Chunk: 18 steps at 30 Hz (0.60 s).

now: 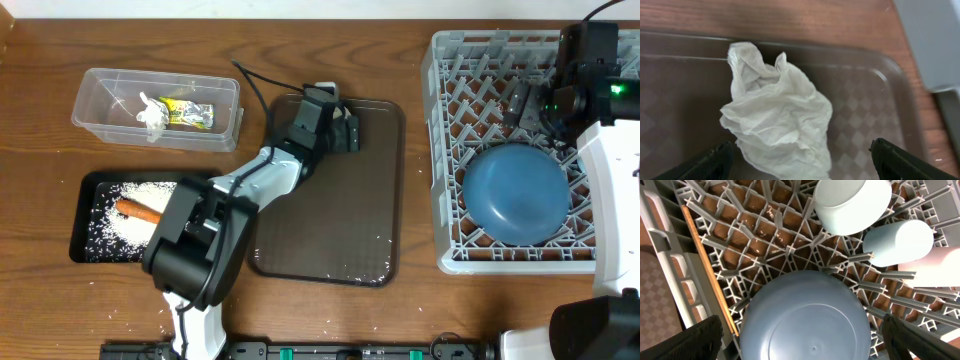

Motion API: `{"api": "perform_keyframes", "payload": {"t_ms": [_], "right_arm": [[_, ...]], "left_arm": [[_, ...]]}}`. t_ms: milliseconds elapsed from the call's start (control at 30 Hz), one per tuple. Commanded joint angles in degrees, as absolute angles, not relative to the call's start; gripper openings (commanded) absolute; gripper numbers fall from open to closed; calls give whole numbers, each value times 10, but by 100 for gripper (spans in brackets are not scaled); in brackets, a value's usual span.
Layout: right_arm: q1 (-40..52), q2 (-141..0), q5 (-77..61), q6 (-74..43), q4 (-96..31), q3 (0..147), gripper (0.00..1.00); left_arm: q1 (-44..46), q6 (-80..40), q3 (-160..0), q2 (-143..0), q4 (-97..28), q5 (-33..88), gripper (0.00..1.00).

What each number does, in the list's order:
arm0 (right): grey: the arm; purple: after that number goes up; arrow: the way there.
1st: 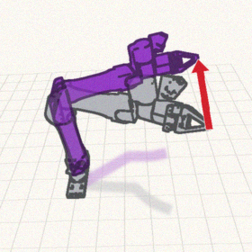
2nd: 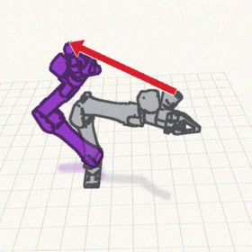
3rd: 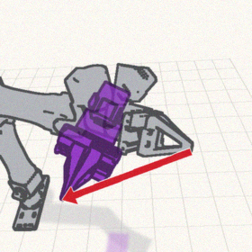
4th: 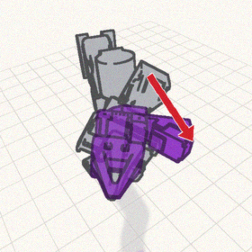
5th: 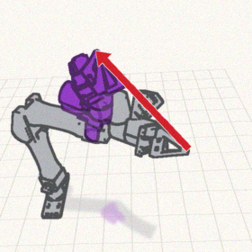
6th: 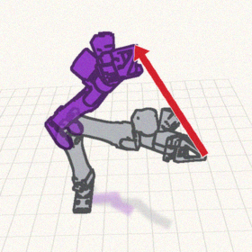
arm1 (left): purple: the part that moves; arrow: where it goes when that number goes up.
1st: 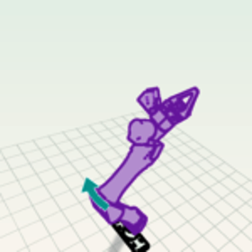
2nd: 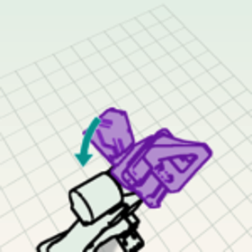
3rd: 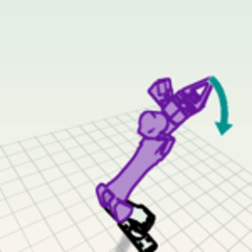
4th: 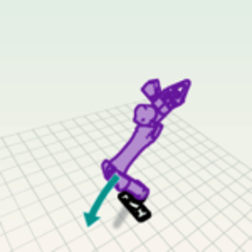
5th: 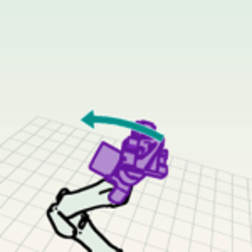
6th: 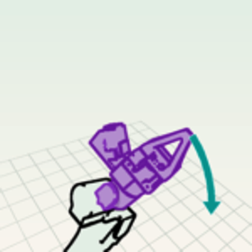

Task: Sort waste into correct bins and load items into the dishwasher rack
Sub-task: 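Grasp the remaining crumpled foil on the brown tray with the left gripper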

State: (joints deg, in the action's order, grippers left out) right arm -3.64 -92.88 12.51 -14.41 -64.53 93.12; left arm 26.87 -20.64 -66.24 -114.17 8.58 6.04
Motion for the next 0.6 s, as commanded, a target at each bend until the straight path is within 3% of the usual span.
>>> {"api": "perform_keyframes", "payload": {"t_ms": [0,200,500,567], "right_arm": [[-37,-930,135,-137,-646,929,99],[-37,-930,135,-137,-646,929,99],[-37,-930,135,-137,-646,929,99],[-37,-930,135,-137,-646,929,99]], "left_arm": [[271,-162,-665,-1158,91,47,89],[274,-143,-664,-1169,80,33,76],[274,-138,-664,-1169,79,32,10],[274,-138,-664,-1167,79,32,6]]}}
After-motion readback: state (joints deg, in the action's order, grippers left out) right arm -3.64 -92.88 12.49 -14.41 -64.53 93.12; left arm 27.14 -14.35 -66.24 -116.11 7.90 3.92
